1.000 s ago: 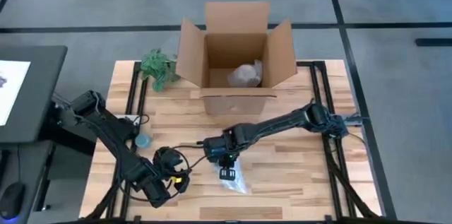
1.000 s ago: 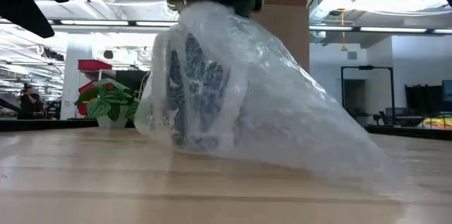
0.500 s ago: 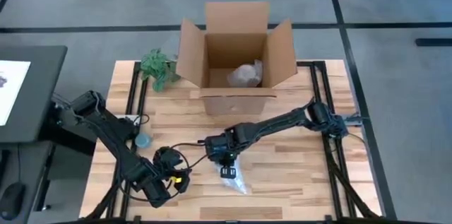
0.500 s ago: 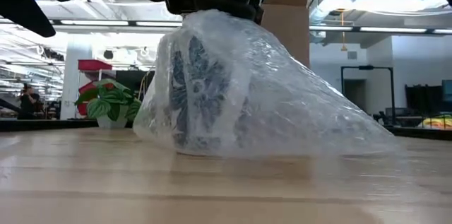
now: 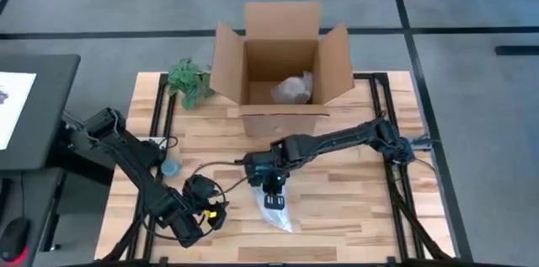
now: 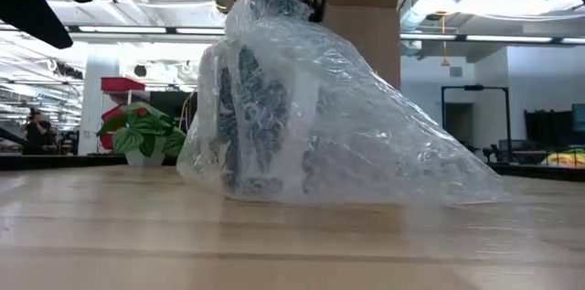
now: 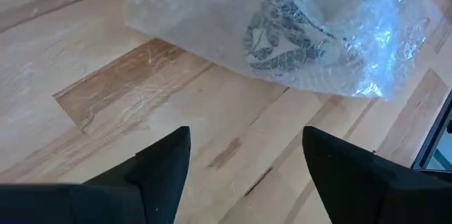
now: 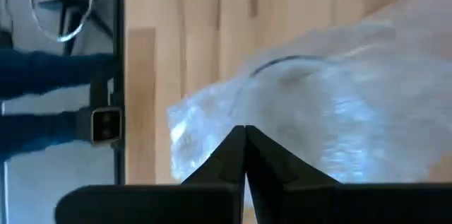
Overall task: Wrap mug
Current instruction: Wrap the blue mug with bubble wrap
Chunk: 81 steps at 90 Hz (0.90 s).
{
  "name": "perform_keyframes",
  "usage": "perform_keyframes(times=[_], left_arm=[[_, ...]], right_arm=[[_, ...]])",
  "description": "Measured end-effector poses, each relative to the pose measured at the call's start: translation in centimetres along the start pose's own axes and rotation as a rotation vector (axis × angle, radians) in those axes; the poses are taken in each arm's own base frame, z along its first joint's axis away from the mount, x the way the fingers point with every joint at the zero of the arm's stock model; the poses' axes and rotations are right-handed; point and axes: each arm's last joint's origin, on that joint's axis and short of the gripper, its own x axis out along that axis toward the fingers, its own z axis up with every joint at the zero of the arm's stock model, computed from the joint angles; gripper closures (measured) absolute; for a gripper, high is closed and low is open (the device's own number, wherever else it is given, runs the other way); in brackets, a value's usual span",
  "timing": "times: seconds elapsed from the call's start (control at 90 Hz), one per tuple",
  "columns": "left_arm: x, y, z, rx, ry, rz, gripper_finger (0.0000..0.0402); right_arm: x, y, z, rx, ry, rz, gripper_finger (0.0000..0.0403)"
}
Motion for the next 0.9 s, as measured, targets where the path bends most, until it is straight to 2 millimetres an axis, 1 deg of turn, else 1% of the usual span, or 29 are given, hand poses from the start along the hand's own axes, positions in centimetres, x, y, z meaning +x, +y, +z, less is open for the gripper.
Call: perform_keyframes(times=[0.089, 0.133, 0.333, 0.456, 0.556, 0.678, 0.8, 0.9], left_arm=[[0.0, 0.0, 0.0, -0.001, 0.000, 0.000, 0.0151], [0.0, 0.0, 0.0, -0.001, 0.000, 0.000, 0.0151], [0.0, 0.0, 0.0, -0.004, -0.006, 0.000, 0.0151], [0.0, 0.0, 0.0, -0.004, -0.009, -0.001, 0.0151], [0.0, 0.0, 0.0, -0.006, -0.013, -0.002, 0.0151], [0.0, 0.0, 0.0, -0.006, -0.013, -0.002, 0.0151], [0.0, 0.0, 0.0, -0.008, -0.013, -0.002, 0.0151], [0.0, 0.0, 0.0, -0.008, -0.013, -0.002, 0.0151]], right_arm=[[1.9, -0.2, -0.7, -0.002, 0.030, 0.001, 0.0403], [2.8, -0.5, -0.9, 0.002, 0.018, 0.016, 0.0403], [5.5, -2.5, -2.1, 0.051, 0.024, -0.014, 0.0403], [6.3, -3.8, -2.4, 0.085, -0.011, -0.028, 0.0403], [6.4, -4.4, -2.3, 0.084, -0.040, -0.087, 0.0403], [6.1, -4.8, -1.6, 0.086, -0.087, -0.086, 0.0403], [4.8, -4.5, -1.0, 0.081, -0.071, -0.105, 0.0403], [3.0, -3.8, -0.4, 0.062, -0.055, -0.110, 0.0403]])
